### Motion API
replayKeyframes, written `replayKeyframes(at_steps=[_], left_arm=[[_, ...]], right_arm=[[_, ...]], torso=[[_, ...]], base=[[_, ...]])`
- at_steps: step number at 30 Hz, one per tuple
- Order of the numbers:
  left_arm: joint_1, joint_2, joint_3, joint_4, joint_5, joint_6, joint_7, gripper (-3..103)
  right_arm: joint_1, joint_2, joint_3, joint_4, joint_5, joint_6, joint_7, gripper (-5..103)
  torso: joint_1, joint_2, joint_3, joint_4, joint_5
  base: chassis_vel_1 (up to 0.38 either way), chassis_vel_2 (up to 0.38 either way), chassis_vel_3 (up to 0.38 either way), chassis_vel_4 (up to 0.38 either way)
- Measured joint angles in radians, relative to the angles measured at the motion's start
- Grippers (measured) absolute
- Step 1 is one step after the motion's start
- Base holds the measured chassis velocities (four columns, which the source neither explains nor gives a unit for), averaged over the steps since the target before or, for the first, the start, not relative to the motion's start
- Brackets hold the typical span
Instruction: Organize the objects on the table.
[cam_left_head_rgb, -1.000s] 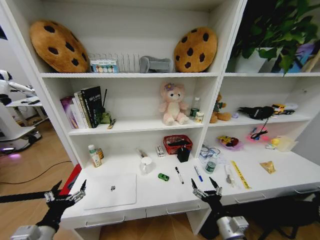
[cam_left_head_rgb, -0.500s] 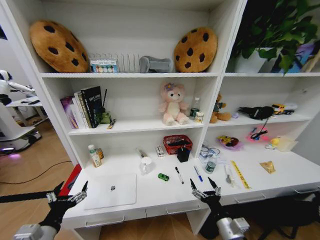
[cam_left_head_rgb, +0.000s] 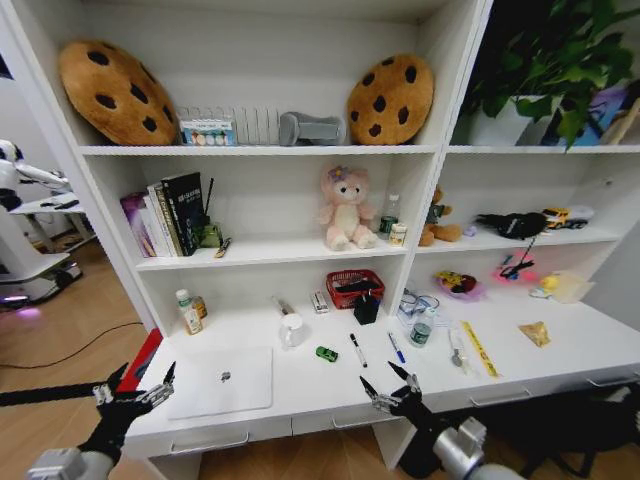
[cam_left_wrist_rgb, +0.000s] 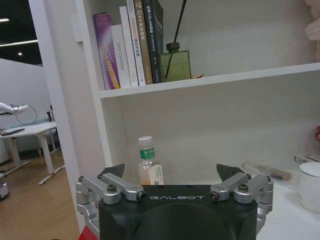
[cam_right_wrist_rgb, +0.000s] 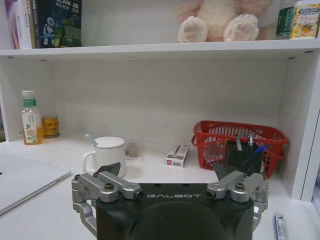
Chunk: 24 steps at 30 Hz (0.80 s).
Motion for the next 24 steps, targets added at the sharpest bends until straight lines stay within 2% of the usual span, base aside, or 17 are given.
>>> replayKeyframes(at_steps=[2, 4, 6, 8, 11, 12, 15, 16, 17, 18, 19, 20, 21, 24], left_arm=[[0.000, 0.000, 0.000, 0.000, 0.000, 0.000, 0.000, 100], [0.000, 0.000, 0.000, 0.001, 0.000, 0.000, 0.000, 100], [0.000, 0.000, 0.000, 0.000, 0.000, 0.000, 0.000, 100], [0.000, 0.000, 0.000, 0.001, 0.000, 0.000, 0.000, 100], [0.000, 0.000, 0.000, 0.001, 0.000, 0.000, 0.000, 100], [0.000, 0.000, 0.000, 0.001, 0.000, 0.000, 0.000, 100], [0.000, 0.000, 0.000, 0.001, 0.000, 0.000, 0.000, 100], [0.000, 0.000, 0.000, 0.001, 0.000, 0.000, 0.001, 100], [0.000, 0.000, 0.000, 0.001, 0.000, 0.000, 0.001, 100], [0.000, 0.000, 0.000, 0.001, 0.000, 0.000, 0.001, 100], [0.000, 0.000, 0.000, 0.001, 0.000, -0.001, 0.001, 100], [0.000, 0.000, 0.000, 0.001, 0.000, -0.001, 0.001, 100], [0.000, 0.000, 0.000, 0.001, 0.000, -0.001, 0.001, 100], [0.000, 0.000, 0.000, 0.001, 0.000, -0.001, 0.001, 100]], right_arm=[[0.030, -0.018, -0.004, -0.029, 0.015, -0.003, -0.003, 100], [0.094, -0.053, -0.016, -0.117, 0.023, 0.012, -0.045, 103], [0.101, -0.056, -0.018, -0.126, 0.023, 0.016, -0.050, 103], [0.156, -0.090, -0.038, -0.207, 0.044, 0.054, -0.146, 100], [0.171, -0.098, -0.045, -0.227, 0.044, 0.063, -0.174, 98], [0.209, -0.112, -0.077, -0.276, 0.047, 0.090, -0.212, 95], [0.254, -0.119, -0.121, -0.327, 0.050, 0.106, -0.240, 95], [0.296, -0.120, -0.161, -0.370, 0.052, 0.119, -0.267, 91], [0.328, -0.117, -0.188, -0.400, 0.053, 0.130, -0.290, 97], [0.328, -0.117, -0.188, -0.400, 0.053, 0.130, -0.290, 97], [0.381, -0.110, -0.223, -0.443, 0.049, 0.143, -0.323, 97], [0.381, -0.110, -0.223, -0.443, 0.049, 0.143, -0.323, 97], [0.451, -0.100, -0.267, -0.488, 0.042, 0.145, -0.355, 91], [0.558, -0.084, -0.353, -0.534, 0.042, 0.124, -0.369, 95]], torso=[[0.000, 0.000, 0.000, 0.0000, 0.0000], [0.000, 0.000, 0.000, -0.0004, 0.0001], [0.000, 0.000, 0.000, -0.0004, 0.0001], [0.000, 0.000, 0.000, -0.0004, 0.0001], [0.000, 0.000, 0.000, -0.0003, -0.0002], [0.000, 0.000, 0.000, -0.0005, -0.0003], [0.000, 0.000, 0.000, -0.0004, -0.0003], [0.000, 0.000, 0.000, -0.0005, -0.0003], [0.000, 0.000, 0.000, -0.0006, -0.0003], [0.000, 0.000, 0.000, -0.0006, -0.0003], [0.000, 0.000, 0.000, -0.0007, -0.0001], [0.000, 0.000, 0.000, -0.0007, -0.0001], [0.000, 0.000, 0.000, -0.0004, -0.0001], [0.000, 0.000, 0.000, 0.0004, -0.0003]], base=[[0.000, 0.000, 0.000, 0.000], [0.000, 0.000, 0.000, 0.000], [0.000, 0.000, 0.000, 0.000], [0.000, 0.000, 0.000, 0.000], [0.000, 0.000, 0.000, 0.000], [0.000, 0.000, 0.000, 0.000], [0.000, 0.000, 0.000, 0.000], [0.000, 0.000, 0.000, 0.000], [0.000, 0.000, 0.000, 0.000], [0.000, 0.000, 0.000, 0.000], [0.000, 0.000, 0.000, 0.000], [0.000, 0.000, 0.000, 0.000], [0.000, 0.000, 0.000, 0.000], [0.000, 0.000, 0.000, 0.000]])
